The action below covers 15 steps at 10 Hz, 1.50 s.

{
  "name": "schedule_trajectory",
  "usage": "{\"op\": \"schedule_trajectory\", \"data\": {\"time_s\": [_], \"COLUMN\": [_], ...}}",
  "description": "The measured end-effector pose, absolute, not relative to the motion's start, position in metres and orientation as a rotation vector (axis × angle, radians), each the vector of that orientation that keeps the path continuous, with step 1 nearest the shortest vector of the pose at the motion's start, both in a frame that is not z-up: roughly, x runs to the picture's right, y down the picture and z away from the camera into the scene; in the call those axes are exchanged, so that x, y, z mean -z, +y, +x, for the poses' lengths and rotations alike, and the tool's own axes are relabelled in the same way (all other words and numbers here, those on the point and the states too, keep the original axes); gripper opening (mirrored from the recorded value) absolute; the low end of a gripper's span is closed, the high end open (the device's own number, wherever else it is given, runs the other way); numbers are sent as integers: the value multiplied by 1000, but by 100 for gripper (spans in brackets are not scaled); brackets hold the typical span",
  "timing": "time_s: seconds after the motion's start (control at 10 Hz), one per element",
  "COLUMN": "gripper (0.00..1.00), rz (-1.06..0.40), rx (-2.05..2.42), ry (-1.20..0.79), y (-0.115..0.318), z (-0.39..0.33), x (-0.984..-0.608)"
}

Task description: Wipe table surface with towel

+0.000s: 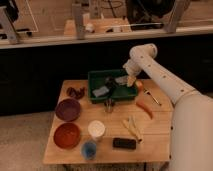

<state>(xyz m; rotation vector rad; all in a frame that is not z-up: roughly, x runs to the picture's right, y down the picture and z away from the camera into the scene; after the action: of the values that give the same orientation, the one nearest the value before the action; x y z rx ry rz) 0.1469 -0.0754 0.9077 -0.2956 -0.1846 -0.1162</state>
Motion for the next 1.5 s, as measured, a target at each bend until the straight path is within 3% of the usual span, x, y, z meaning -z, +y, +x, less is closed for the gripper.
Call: {"op": "schedule_trajectory", "data": {"time_s": [0.5, 1.5], "gripper": [80, 80], "rz": [-270, -307], "rx": [94, 98], "ry": [-122, -154], "y": [-55, -60], "z": [131, 139], "x": [-954, -1013]}}
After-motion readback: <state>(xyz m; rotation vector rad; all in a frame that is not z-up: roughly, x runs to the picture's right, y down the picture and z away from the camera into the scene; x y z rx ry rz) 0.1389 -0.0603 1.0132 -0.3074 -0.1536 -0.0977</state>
